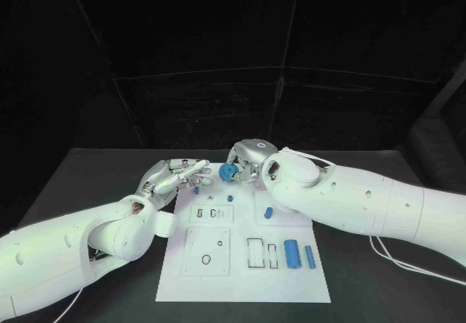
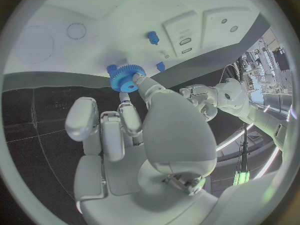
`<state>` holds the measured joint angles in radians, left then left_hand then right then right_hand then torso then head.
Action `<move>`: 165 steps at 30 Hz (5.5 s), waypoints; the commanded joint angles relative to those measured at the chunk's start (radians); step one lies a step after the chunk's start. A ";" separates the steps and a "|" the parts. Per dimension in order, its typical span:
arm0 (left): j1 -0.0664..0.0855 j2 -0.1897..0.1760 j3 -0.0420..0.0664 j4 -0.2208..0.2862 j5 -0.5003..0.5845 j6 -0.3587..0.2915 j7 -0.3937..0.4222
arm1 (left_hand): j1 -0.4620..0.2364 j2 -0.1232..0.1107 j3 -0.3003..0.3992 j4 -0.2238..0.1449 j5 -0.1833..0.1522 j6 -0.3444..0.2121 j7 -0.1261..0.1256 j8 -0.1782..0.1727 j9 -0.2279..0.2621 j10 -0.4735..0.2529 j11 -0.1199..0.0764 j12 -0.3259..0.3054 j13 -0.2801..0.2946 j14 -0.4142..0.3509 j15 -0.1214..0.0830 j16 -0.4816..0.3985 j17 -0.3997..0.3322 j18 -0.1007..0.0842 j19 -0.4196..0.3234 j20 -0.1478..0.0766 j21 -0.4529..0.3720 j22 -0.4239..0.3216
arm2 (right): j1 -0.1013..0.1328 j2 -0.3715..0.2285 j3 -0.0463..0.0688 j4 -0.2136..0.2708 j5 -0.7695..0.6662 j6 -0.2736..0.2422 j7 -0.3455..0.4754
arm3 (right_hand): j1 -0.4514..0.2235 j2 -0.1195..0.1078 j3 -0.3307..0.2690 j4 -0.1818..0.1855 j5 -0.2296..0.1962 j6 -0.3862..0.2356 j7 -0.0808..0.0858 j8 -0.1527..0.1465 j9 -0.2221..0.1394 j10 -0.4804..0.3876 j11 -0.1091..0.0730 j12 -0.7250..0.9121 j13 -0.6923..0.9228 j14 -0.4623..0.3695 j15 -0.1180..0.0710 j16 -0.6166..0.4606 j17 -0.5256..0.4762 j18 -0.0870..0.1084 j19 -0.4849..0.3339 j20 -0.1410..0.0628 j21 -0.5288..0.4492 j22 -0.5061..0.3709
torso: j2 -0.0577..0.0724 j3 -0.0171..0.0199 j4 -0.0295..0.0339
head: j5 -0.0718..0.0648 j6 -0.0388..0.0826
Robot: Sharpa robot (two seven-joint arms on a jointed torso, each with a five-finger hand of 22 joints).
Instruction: Assemble the parts on the task board
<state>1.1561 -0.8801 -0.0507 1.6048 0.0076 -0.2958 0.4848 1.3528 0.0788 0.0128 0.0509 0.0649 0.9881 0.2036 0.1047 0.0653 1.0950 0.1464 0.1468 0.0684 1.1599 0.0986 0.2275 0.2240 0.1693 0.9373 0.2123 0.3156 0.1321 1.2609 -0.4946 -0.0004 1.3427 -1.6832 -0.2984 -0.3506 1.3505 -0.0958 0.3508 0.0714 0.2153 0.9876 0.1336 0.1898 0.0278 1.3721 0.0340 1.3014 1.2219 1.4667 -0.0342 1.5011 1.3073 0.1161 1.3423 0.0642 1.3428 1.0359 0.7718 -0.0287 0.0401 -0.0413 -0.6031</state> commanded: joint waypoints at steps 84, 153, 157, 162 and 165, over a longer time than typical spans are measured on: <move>0.001 0.019 0.000 -0.043 0.002 0.028 0.018 | 0.002 0.010 0.009 -0.005 0.003 0.002 0.002 -0.005 0.000 0.004 0.000 -0.007 -0.001 0.007 -0.001 -0.010 0.003 0.014 0.009 0.001 -0.002 -0.002 | -0.073 -0.376 -0.004 -0.036 0.626 0.012 0.466 | 0.049 -0.005 -0.232 0.010 0.073 -0.105 0.030 -0.089 0.038 -0.048 0.038 -0.044 -0.049 0.069 0.028 0.002 0.100 -0.011 -0.015 0.033 -0.009 -0.034 | -0.031 0.0262 -0.0408 | -0.058 0.002; -0.001 0.021 -0.001 -0.056 0.002 0.034 0.012 | 0.002 0.010 0.012 -0.007 0.003 0.003 0.001 -0.005 0.000 0.005 0.000 -0.009 -0.001 0.007 -0.001 -0.012 0.004 0.014 0.009 0.001 -0.003 -0.003 | -0.111 -0.273 -0.003 -0.158 0.605 -0.030 0.451 | 0.046 0.090 -0.206 -0.045 0.013 0.052 -0.007 -0.034 0.048 0.005 0.006 0.014 0.022 0.079 0.003 0.018 0.141 -0.019 0.011 0.012 0.016 0.011 | -0.029 0.0310 -0.0392 | -0.046 -0.023; -0.001 0.017 -0.001 -0.054 0.002 0.033 0.011 | 0.000 0.010 0.012 -0.007 0.003 0.003 0.002 -0.006 0.000 0.005 0.000 -0.010 -0.001 0.007 -0.001 -0.013 0.005 0.014 0.009 0.001 -0.003 -0.003 | -0.111 -0.273 -0.003 -0.154 0.615 -0.061 0.466 | 0.037 0.097 -0.202 -0.042 0.015 0.061 -0.010 -0.034 0.047 0.008 0.004 0.017 0.026 0.079 0.000 0.019 0.143 -0.019 0.012 0.010 0.018 0.014 | -0.029 0.0296 -0.0433 | -0.042 -0.023; -0.001 0.013 -0.001 -0.052 0.002 0.032 0.011 | 0.000 0.010 0.012 -0.007 0.003 0.003 0.002 -0.006 0.000 0.005 0.000 -0.010 -0.001 0.007 -0.001 -0.013 0.005 0.014 0.009 0.001 -0.003 -0.003 | -0.110 -0.285 -0.002 -0.118 0.616 -0.095 0.467 | 0.039 0.105 -0.190 -0.046 0.018 0.067 -0.014 -0.035 0.047 0.010 0.001 0.018 0.028 0.080 -0.002 0.019 0.145 -0.020 0.015 0.007 0.020 0.019 | -0.030 0.0289 -0.0469 | -0.036 -0.020; -0.001 0.009 -0.001 -0.050 0.002 0.032 0.011 | 0.000 0.010 0.012 -0.007 0.003 0.003 0.002 -0.006 0.000 0.005 0.000 -0.010 -0.001 0.007 -0.001 -0.013 0.005 0.014 0.009 0.001 -0.003 -0.003 | -0.110 -0.294 -0.002 -0.070 0.605 -0.117 0.453 | 0.040 0.108 -0.185 -0.048 0.018 0.069 -0.015 -0.035 0.046 0.010 0.000 0.017 0.028 0.080 -0.003 0.019 0.145 -0.021 0.016 0.006 0.022 0.021 | -0.031 0.0266 -0.0513 | -0.030 -0.020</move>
<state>1.1538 -0.8695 -0.0522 1.5518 0.0110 -0.2759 0.4872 1.3528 0.0788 0.0183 0.0454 0.0649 0.9881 0.2037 0.1048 0.0653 1.0950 0.1464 0.1431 0.0687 1.1598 0.0986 0.2201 0.2278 0.1693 0.9368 0.2128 0.3156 0.1298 1.1485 -0.7884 -0.0033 1.2546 -1.0722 -0.3590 0.0976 1.3842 -0.0018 0.1619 0.0227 0.2265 1.0457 0.1201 0.1537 0.0730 1.3758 0.0374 1.3168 1.2497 1.4652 -0.0290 1.5160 1.3076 0.1163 1.3566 0.0785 1.3602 1.0564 0.7420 0.0003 -0.0064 -0.0753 -0.6236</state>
